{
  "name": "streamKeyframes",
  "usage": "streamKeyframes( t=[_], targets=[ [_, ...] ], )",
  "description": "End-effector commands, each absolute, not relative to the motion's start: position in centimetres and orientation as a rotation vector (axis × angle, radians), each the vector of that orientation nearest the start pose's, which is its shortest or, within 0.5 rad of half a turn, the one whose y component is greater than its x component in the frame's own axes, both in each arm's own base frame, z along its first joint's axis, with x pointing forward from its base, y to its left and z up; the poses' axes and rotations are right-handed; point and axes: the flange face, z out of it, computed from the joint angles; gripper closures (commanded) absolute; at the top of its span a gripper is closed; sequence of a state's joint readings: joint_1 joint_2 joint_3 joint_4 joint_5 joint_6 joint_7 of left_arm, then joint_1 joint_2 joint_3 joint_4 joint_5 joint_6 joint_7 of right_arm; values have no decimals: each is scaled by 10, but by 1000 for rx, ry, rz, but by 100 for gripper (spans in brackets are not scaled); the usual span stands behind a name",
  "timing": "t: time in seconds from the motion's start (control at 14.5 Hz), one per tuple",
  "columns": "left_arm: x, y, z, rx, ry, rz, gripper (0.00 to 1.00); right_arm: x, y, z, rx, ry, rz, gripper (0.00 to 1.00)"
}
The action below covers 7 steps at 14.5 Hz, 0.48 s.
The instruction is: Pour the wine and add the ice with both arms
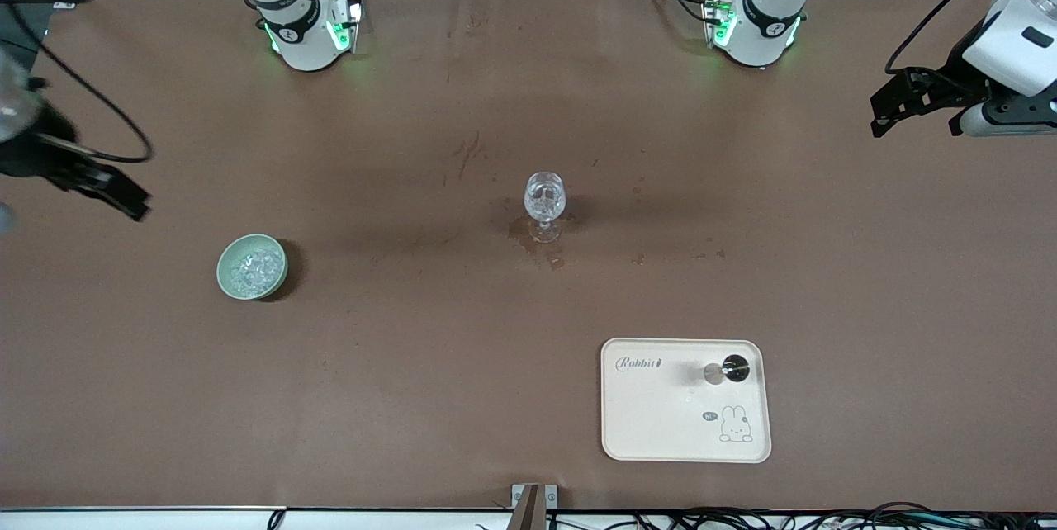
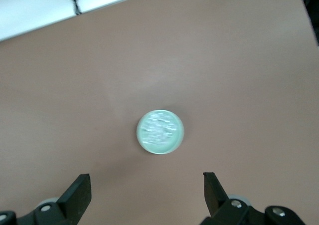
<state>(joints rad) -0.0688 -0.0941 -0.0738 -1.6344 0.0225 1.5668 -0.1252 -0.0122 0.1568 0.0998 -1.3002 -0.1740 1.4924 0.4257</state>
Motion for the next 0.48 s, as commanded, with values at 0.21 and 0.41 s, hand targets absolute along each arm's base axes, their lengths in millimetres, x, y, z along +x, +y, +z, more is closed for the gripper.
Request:
streamKeyframes(
  t=[0.21,0.41],
  targets=[
    [515,-78,651,-3090,26,-64,0,548,-49,662,-3212,424,-19,0],
    [516,-72,658,-3092,19,-86,0,537,-50,656,-3203,413,-127,0]
  ],
)
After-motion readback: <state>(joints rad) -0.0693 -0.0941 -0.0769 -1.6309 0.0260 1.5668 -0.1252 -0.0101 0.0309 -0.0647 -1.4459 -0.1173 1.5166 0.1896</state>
